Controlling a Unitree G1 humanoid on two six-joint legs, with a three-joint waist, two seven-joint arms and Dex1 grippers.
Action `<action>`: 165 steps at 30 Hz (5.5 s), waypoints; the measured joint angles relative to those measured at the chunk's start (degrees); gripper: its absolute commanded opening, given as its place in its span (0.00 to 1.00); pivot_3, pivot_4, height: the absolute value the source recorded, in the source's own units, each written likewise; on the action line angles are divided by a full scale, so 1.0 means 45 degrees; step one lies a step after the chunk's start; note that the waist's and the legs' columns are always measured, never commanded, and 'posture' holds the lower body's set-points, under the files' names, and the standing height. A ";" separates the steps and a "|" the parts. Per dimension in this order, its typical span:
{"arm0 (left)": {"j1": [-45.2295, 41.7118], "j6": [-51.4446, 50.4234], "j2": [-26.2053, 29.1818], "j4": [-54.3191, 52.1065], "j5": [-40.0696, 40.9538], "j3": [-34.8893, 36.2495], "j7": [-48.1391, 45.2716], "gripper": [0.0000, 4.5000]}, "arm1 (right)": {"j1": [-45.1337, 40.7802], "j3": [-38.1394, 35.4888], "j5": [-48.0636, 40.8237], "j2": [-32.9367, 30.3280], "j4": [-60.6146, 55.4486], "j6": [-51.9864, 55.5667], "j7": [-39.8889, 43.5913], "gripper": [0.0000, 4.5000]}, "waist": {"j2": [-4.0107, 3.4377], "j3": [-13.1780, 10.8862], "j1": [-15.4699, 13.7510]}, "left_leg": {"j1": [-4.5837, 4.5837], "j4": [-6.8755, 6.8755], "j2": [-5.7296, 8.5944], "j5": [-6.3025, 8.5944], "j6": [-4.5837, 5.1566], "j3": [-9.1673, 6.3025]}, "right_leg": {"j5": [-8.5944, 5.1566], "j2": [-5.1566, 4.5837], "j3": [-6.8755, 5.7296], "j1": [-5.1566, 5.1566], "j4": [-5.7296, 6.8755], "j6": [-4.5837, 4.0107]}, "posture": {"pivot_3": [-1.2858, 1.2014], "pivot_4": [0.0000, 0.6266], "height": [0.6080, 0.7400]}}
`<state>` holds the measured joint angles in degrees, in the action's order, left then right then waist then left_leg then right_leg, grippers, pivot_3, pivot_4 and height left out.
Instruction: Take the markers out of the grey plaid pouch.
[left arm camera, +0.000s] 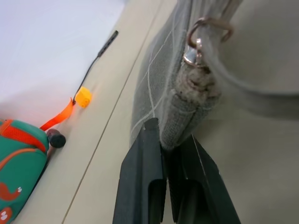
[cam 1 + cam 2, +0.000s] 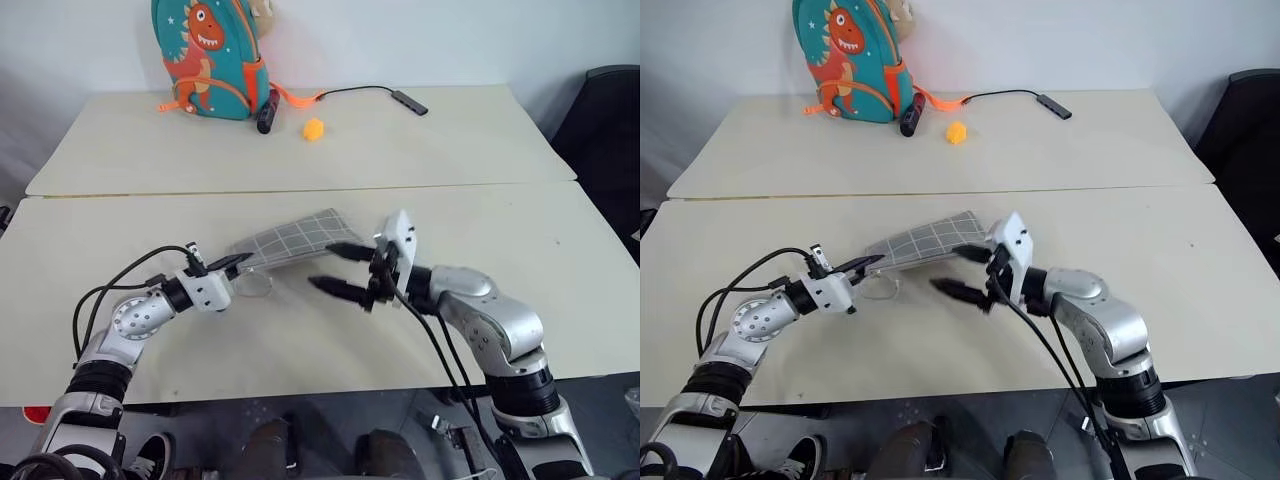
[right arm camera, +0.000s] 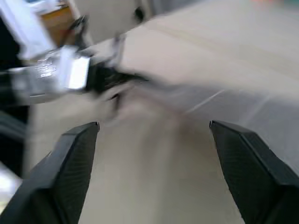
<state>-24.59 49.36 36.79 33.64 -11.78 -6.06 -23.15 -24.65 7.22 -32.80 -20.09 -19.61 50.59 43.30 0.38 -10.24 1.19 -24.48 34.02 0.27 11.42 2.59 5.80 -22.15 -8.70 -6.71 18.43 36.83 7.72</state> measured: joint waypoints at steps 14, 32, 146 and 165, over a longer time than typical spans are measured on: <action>0.0741 -0.1823 -0.0717 -0.2770 -0.1519 -0.0217 0.0725 0.00 | -0.0447 -0.0191 -0.1117 0.2705 0.1689 0.2820 -0.2389 0.83 | 0.0002 0.0002 -0.0224 | -0.0005 -0.0014 -0.0003 -0.0011 0.0015 0.0070 | 0.0000 0.0018 -0.0025 0.0020 0.0010 0.0000 | 0.52 0.24 1.00; 0.1042 -0.2146 -0.0852 -0.3415 -0.1451 -0.0378 0.0750 0.00 | -0.0645 -0.0146 -0.0954 0.2668 0.2425 0.2036 -0.2317 0.01 | 0.0003 0.0002 -0.0222 | -0.0008 -0.0020 -0.0004 0.0022 -0.0029 0.0094 | 0.0000 0.0015 -0.0017 0.0023 -0.0006 0.0001 | 0.52 0.24 1.00; 0.1749 -0.5314 -0.1755 -0.6221 0.2078 -0.0370 -0.2829 0.00 | -0.0755 0.2545 1.1080 -0.1443 0.3166 -1.2377 -0.1303 0.01 | 0.0066 -0.0034 -0.0218 | -0.0021 0.0013 -0.0045 0.0013 0.0034 0.0192 | 0.0014 0.0027 -0.0010 0.0008 -0.0067 0.0025 | 0.52 0.24 1.00; 0.1676 -0.7011 -0.2335 -0.7317 0.1673 -0.0647 -0.2813 0.00 | -0.0892 0.2750 1.3802 -0.1636 0.3595 -1.1165 -0.1997 0.63 | 0.0067 -0.0034 -0.0216 | -0.0020 0.0017 -0.0050 0.0009 0.0031 0.0194 | 0.0013 0.0035 -0.0009 0.0001 -0.0066 0.0023 | 0.52 0.24 1.00</action>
<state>-17.05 17.81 26.28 0.71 -4.25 -8.98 -35.80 -28.66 19.60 29.31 -27.46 -3.43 0.35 34.31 0.68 -10.39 0.22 -24.57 34.09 0.05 11.46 2.73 6.67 -22.09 -8.54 -6.75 18.44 36.53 7.82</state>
